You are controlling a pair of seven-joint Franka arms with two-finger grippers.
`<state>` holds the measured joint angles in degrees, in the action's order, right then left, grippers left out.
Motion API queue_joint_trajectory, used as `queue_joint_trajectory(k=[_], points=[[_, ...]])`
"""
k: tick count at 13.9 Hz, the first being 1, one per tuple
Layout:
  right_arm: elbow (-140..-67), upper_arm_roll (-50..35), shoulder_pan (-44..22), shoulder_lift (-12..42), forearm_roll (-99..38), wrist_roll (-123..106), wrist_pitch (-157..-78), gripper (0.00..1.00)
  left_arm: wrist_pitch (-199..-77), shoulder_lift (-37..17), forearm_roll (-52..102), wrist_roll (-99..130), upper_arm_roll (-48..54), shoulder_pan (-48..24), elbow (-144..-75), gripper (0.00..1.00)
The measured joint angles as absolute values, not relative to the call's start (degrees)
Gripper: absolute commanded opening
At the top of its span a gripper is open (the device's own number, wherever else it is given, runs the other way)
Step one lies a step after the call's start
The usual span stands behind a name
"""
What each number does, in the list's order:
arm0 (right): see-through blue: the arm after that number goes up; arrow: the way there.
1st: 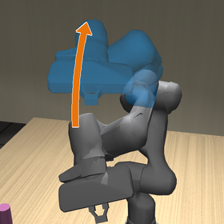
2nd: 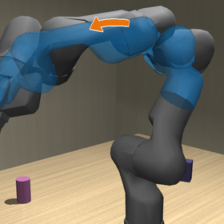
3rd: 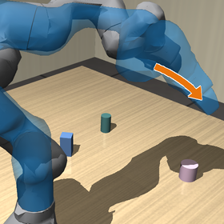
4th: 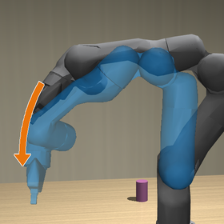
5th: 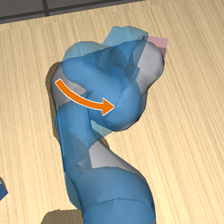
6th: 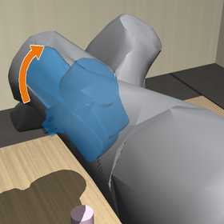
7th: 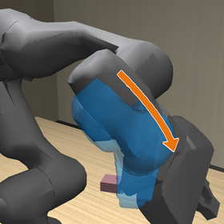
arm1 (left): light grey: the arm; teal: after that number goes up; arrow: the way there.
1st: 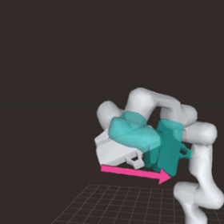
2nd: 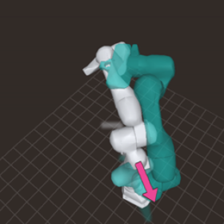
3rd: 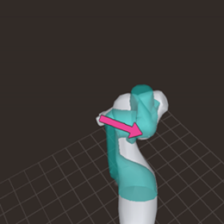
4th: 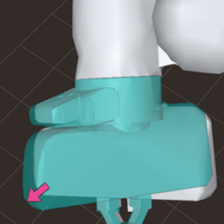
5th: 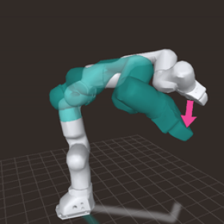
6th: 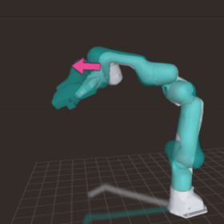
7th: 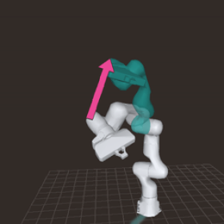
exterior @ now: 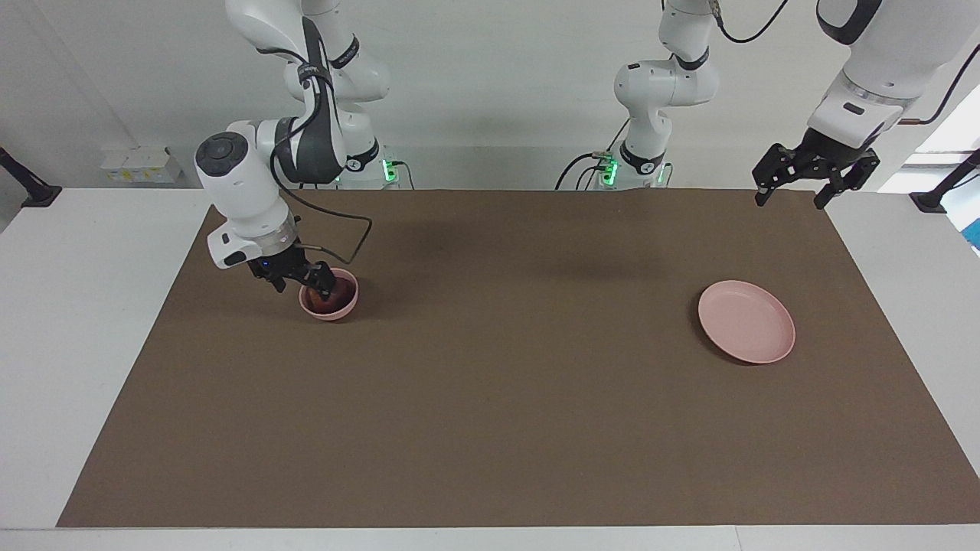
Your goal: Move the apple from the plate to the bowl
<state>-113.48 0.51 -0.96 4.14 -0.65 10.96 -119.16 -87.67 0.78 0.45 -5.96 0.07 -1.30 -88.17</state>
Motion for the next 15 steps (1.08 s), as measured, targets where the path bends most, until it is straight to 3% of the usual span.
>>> queue_joint_trajectory(k=[10, 15], points=[[-89.2, 0.5, -0.9, 2.9, -0.3, 7.5, -86.3, 1.00, -87.3, 0.5, 0.4, -6.0, -0.3, -1.4, -86.9, 1.00], [-85.3, 0.4, -0.9, 3.0, -0.3, 7.5, -81.8, 1.00, -85.8, 1.5, 0.4, -6.0, -0.3, -1.4, -86.4, 1.00]])
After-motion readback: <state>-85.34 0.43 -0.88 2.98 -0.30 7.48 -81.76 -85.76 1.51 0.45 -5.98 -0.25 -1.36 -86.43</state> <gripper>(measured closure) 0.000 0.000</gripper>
